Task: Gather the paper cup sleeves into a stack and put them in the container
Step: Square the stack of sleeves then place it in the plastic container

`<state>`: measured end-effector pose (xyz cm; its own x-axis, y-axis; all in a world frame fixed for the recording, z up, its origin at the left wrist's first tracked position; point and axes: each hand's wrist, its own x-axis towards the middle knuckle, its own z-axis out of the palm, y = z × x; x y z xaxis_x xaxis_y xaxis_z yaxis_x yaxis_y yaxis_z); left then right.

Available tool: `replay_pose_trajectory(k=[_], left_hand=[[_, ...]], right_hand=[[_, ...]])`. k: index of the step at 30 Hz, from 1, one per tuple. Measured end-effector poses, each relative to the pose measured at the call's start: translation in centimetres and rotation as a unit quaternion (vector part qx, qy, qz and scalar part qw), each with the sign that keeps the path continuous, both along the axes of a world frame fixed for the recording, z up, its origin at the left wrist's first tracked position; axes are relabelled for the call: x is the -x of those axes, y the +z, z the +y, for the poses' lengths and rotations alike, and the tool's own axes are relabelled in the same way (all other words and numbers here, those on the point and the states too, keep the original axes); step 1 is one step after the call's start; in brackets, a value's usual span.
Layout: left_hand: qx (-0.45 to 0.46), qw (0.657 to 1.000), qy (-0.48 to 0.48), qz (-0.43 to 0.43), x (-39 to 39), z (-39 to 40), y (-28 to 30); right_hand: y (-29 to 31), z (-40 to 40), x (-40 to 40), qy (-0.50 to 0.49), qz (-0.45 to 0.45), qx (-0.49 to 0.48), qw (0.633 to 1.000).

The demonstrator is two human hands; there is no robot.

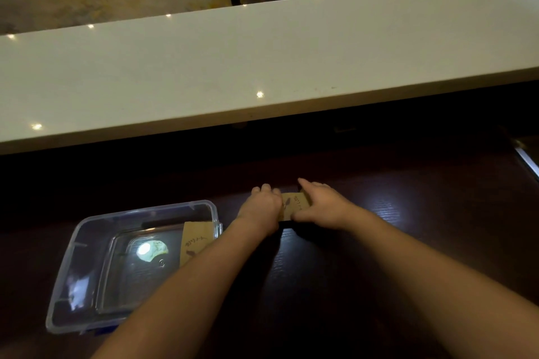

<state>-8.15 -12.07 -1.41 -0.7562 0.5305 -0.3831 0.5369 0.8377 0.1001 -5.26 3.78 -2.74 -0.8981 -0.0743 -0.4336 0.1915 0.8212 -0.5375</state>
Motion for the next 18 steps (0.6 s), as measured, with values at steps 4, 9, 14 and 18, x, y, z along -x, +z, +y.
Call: replay_pose_trajectory(k=[4,9,14,18], left_hand=[[-0.010,1.000,0.001,-0.021,0.1,-0.1,-0.3],[-0.023,0.991,0.029,-0.126,0.5,-0.9,-0.2],[-0.083,0.983,0.062,-0.153,0.8,-1.2,0.6],[-0.161,0.976,0.068,-0.126,-0.2,-1.5,1.2]], right_hand=[[-0.1,0.3,0.1,-0.020,-0.037,-0.014,0.999],[0.3,0.3,0.0,0.001,-0.075,-0.037,0.996],[0.2,0.1,-1.3,-0.019,-0.046,0.012,0.999],[0.5,0.4,-2.9,-0.056,0.006,0.084,0.995]])
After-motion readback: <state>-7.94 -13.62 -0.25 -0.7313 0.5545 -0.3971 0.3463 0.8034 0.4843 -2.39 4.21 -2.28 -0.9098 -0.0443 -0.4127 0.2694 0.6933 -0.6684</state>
